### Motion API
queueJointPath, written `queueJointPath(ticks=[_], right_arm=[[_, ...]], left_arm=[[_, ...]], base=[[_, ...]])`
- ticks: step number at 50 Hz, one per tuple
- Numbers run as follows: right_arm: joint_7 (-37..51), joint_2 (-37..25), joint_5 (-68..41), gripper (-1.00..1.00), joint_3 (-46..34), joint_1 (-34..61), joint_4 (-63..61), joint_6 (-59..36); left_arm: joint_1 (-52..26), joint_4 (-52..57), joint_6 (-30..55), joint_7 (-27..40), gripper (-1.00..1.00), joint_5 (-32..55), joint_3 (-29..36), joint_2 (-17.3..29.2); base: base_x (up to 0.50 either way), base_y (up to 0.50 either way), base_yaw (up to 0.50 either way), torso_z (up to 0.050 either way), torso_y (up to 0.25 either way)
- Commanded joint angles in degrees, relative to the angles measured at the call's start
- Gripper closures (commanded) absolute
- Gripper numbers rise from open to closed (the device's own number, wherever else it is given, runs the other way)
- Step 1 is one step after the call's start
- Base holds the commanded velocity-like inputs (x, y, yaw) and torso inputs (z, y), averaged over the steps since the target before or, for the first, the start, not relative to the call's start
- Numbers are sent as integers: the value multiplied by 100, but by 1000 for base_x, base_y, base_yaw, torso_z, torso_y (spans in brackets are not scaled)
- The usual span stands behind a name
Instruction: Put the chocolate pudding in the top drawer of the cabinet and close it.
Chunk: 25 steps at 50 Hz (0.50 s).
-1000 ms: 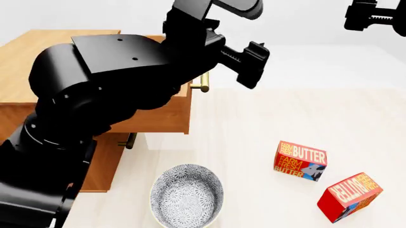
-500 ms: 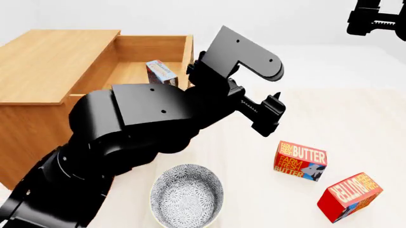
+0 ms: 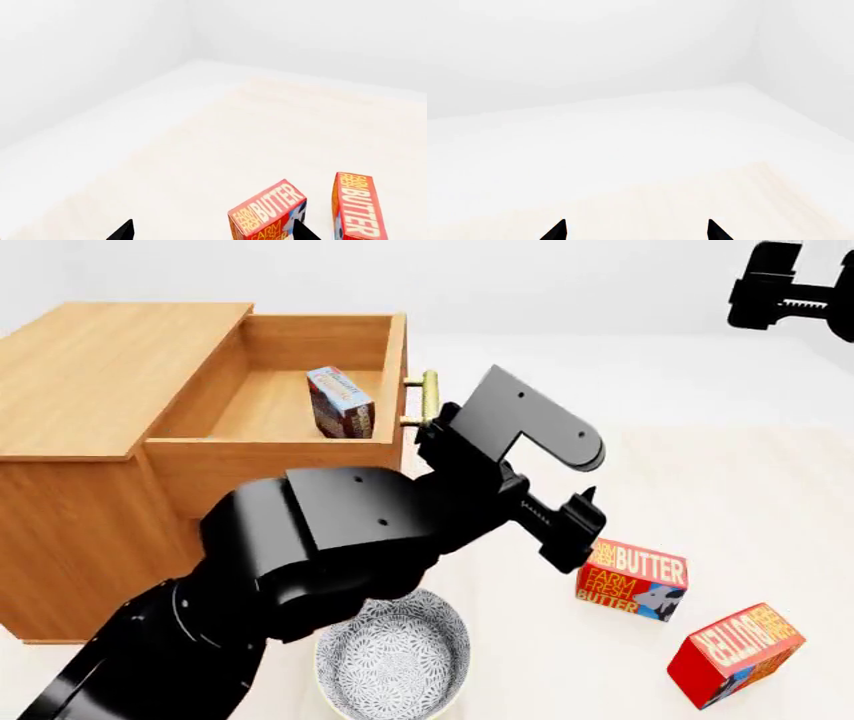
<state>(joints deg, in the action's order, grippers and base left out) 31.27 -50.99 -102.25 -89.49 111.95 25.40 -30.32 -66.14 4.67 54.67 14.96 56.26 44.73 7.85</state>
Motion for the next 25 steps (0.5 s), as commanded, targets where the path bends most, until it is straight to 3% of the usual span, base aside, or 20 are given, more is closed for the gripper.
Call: queueJointPath(ticks=[1,25], right_arm=[[-2,0,22,-100,4,-67,9,6],[81,-84,5,-100,52,-214,-108,51]], left_arm=[[97,-392,-306,-198,-100,-239,201,-93],[84,-1485,-897,-561,-100,-690,434,-171]], base=[[0,0,0,0,0],[0,0,0,0,0]])
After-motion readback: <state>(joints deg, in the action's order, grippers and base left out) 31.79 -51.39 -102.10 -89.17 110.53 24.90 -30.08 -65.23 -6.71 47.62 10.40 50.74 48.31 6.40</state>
